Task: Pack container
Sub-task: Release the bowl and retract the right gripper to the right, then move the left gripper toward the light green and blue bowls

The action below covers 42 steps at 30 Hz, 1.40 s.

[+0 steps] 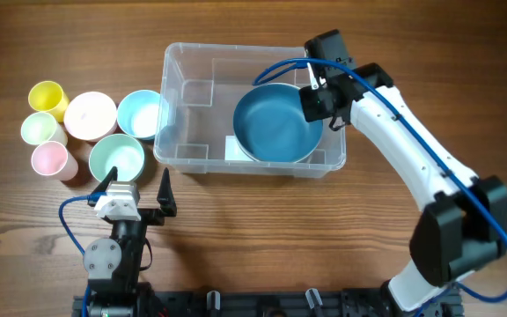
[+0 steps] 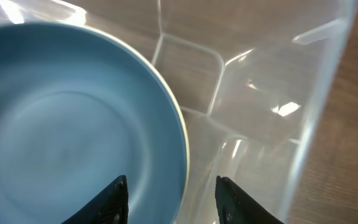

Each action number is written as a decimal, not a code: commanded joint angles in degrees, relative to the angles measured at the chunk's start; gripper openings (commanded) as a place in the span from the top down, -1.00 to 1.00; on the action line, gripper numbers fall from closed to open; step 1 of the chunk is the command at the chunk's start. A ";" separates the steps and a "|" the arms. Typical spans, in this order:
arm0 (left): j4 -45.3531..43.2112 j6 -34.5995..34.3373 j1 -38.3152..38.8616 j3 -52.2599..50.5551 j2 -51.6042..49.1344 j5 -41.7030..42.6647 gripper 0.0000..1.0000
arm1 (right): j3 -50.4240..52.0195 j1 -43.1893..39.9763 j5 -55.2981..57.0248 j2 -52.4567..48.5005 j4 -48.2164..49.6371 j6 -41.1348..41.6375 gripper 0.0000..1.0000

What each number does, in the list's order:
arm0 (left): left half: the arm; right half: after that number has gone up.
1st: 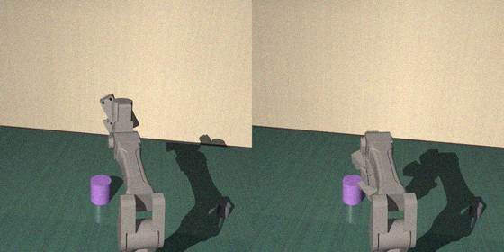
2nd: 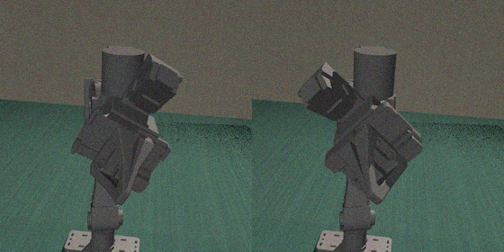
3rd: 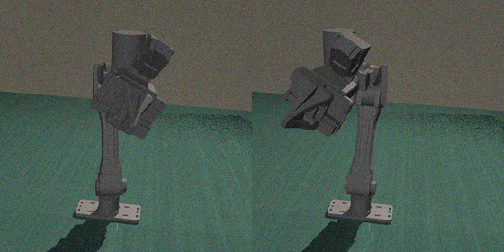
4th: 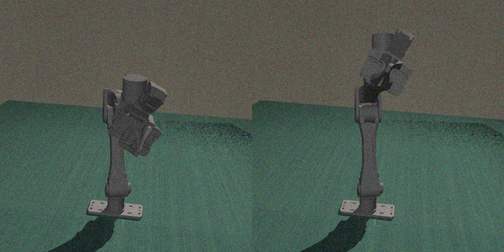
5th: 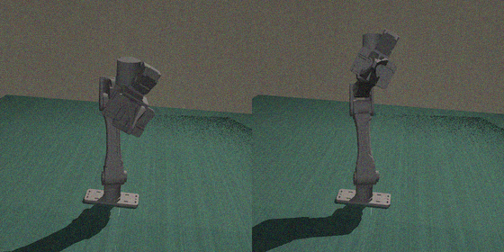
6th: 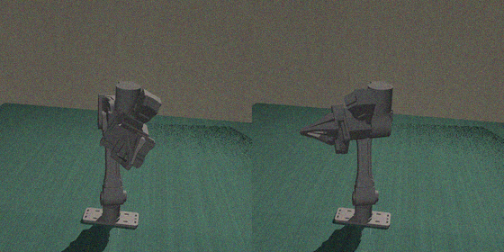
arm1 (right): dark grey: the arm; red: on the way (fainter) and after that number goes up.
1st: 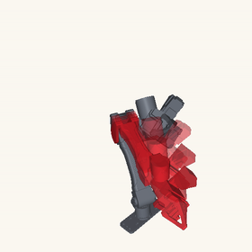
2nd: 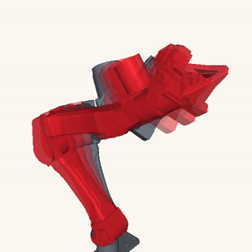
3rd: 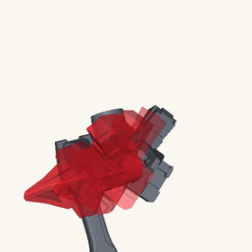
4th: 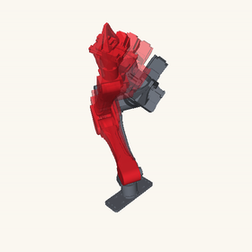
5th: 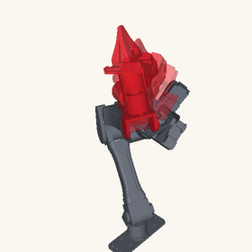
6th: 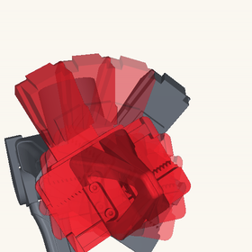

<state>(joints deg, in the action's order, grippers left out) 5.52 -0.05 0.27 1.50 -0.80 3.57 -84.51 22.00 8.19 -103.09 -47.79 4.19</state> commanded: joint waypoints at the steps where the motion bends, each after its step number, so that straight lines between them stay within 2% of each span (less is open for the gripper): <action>1: -0.20 0.92 0.11 -0.48 0.42 0.68 -1.00 | -2.67 -0.39 2.54 10.12 -0.87 3.78 -0.11; 4: -0.20 0.92 0.11 -0.48 0.42 0.68 -0.99 | -2.67 -2.93 6.19 15.98 -2.84 8.50 -0.28; 9: -0.20 0.92 0.11 -0.48 0.42 0.68 -1.00 | -2.67 -11.76 6.14 24.74 -7.41 12.31 -0.35; 13: -0.20 0.92 0.11 -0.48 0.42 0.68 -0.99 | -2.64 -21.35 4.85 29.03 -11.26 14.05 -0.70; 15: -0.20 0.92 0.11 -0.48 0.42 0.68 -1.00 | -2.64 -25.14 4.37 29.49 -12.26 14.03 -0.99; 20: -0.20 0.94 0.11 -0.48 0.42 0.66 -1.00 | -2.10 -29.70 4.20 29.42 -13.68 14.01 -0.99; 34: -0.61 0.92 0.11 -0.48 0.42 0.76 -1.00 | -2.10 -29.75 4.20 29.42 -13.75 13.99 -0.99; 38: -0.94 0.92 0.11 -0.48 0.42 6.36 -1.00 | -2.10 -29.75 4.22 29.42 -13.75 13.99 -0.99; 40: -2.71 0.90 0.11 -0.48 0.42 6.54 -0.99 | -2.10 -29.75 4.20 29.42 -13.75 13.99 -0.99; 42: -5.40 0.90 0.22 -0.46 0.42 11.04 -1.00 | -2.10 -29.75 4.22 29.42 -13.75 13.99 -0.99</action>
<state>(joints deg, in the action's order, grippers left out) 3.36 -0.03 0.27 1.41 -0.80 7.31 -86.72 -7.57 12.49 -73.60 -61.52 17.34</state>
